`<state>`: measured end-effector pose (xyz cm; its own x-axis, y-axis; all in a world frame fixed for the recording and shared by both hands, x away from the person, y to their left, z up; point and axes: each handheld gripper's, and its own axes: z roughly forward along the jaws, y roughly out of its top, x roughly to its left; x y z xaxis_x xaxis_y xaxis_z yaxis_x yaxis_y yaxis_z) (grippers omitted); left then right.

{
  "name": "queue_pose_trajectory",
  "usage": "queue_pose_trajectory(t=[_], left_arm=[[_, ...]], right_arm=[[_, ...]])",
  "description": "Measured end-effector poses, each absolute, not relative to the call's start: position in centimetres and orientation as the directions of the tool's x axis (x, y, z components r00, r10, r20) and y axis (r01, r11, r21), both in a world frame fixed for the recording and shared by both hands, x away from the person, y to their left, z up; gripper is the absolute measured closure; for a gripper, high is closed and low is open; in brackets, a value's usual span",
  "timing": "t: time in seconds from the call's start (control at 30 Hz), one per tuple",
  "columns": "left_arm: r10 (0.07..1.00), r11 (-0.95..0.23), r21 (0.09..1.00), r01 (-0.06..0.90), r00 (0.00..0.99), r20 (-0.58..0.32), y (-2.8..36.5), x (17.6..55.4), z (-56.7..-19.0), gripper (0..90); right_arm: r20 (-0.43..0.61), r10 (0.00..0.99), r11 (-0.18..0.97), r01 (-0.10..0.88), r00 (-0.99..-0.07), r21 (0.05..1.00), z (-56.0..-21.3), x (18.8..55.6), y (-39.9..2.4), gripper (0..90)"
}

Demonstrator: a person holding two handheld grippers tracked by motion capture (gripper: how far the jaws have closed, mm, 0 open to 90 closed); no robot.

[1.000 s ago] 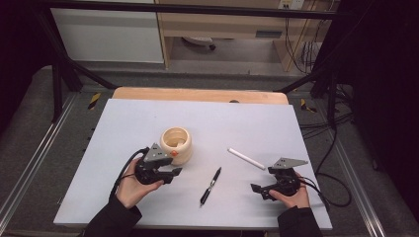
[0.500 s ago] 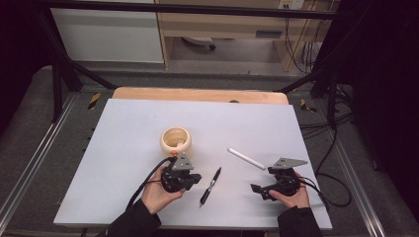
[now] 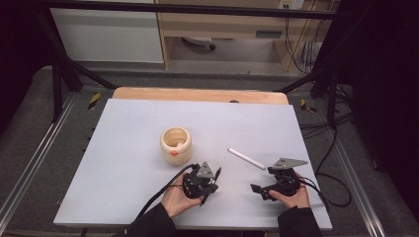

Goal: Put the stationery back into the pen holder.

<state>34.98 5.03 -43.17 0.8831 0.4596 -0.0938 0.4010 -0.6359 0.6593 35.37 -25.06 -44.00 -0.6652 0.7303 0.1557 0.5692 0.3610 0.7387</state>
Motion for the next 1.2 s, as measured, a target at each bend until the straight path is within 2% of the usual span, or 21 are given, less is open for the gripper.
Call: queue_pose_trajectory(t=[0.8, 1.2], left_arm=[[0.465, -0.648, 0.643, 0.409, 0.881, -0.092, 5.12, 35.68, -43.56, 89.5], [0.470, -0.680, 0.622, 0.389, 0.882, -0.039, 5.06, 35.70, -43.78, 89.5]], right_arm=[[0.156, 0.731, 0.363, 0.572, -0.665, 0.736, -44.06, 35.38, -25.00, 1.5], [0.155, 0.730, 0.365, 0.571, -0.666, 0.736, -44.04, 35.37, -25.04, 1.5]])
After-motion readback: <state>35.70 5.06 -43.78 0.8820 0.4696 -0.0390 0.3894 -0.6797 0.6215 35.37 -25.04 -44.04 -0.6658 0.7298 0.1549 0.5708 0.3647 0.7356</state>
